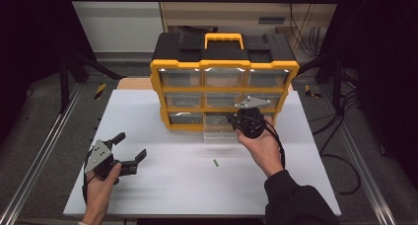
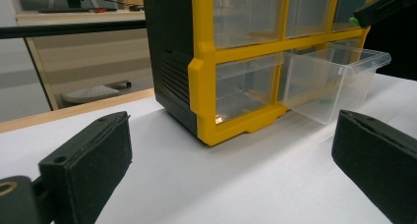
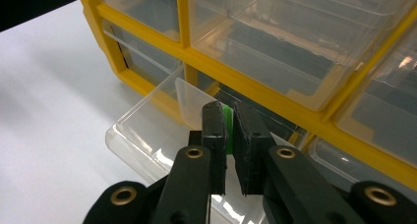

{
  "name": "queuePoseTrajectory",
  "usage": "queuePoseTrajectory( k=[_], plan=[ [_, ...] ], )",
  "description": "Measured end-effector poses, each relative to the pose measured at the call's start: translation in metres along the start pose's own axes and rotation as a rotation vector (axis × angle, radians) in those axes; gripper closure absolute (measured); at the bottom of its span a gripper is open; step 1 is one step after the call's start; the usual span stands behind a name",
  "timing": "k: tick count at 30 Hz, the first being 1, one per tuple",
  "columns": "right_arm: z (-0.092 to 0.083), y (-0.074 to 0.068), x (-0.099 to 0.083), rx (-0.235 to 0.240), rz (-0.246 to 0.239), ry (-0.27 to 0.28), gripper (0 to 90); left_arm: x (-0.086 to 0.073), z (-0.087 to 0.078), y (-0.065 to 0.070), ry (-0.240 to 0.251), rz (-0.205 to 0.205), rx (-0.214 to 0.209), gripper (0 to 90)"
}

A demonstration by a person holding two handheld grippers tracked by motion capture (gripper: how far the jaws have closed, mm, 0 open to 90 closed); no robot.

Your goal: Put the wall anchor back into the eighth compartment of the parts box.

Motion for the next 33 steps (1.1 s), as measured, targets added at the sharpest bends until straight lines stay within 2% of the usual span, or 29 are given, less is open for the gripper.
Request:
queuePoseTrajectory(
  k=[3, 8, 13, 18, 25, 33],
  plan=[
    [0.003, 0.0, 0.001, -0.004, -0.007, -0.01, 83.6, 0.0, 0.0, 0.0, 0.0, -0.001, 0.0, 1.2],
    [0.0, -0.002, 0.004, -0.042, 0.0, 0.004, 71.6, 0.0, 0.0, 0.0, 0.0, -0.001, 0.0, 1.2],
    [-0.004, -0.003, 0.005, -0.046, -0.027, 0.01, 64.6, 0.0, 0.0, 0.0, 0.0, 0.0, 0.0, 1.2],
    [-0.01, -0.005, 0.006, -0.053, -0.009, 0.015, 56.5, 0.0, 0.0, 0.0, 0.0, 0.0, 0.0, 1.2],
    [-0.019, -0.01, 0.005, -0.071, -0.038, 0.018, 42.2, 0.0, 0.0, 0.0, 0.0, 0.0, 0.001, 1.2],
    [-0.027, -0.017, 0.006, -0.086, -0.028, 0.025, 26.8, 0.0, 0.0, 0.0, -0.001, 0.001, 0.001, 1.1]
  ],
)
Point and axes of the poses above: each handheld gripper's, and its own axes: z roughly forward along the jaws, x roughly out of its top, y roughly to its right, the point moved 5 cm from there along z, roughly forward along the jaws, and after that the axes turned 13 degrees about -z, right-handed, at the moved point
